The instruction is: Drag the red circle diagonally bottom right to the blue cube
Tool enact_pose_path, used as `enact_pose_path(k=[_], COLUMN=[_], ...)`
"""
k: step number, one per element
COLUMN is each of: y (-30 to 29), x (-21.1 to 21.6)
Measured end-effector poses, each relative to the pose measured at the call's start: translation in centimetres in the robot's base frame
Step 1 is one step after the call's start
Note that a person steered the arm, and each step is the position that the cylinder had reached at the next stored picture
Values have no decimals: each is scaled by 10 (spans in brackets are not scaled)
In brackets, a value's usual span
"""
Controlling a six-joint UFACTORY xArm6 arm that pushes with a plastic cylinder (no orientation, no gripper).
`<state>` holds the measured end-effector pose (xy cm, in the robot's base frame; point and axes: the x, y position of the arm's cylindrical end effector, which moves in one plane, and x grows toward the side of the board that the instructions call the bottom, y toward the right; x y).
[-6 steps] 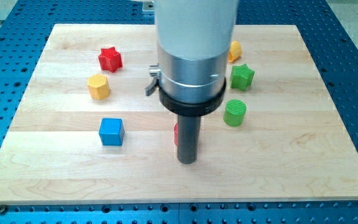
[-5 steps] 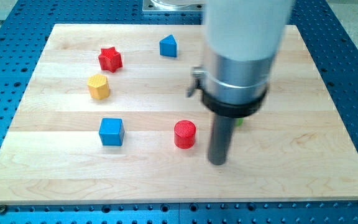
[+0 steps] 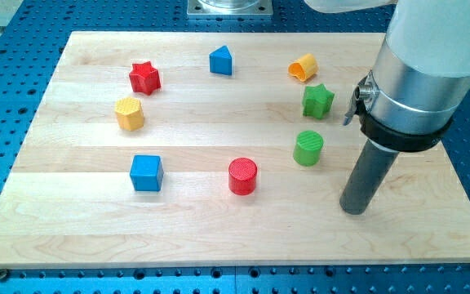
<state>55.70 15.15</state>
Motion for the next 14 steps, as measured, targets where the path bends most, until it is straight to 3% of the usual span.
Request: enact_pose_path(k=[1,3,4,6,7,8,9,10,11,12,13,14], y=[0,-85,-90,-152,-167,-183,-148,-195,-202,-173,-189,-177], x=[0,16,-31,-62,-99,-89,-82,-80,-44,-43,-57,-99])
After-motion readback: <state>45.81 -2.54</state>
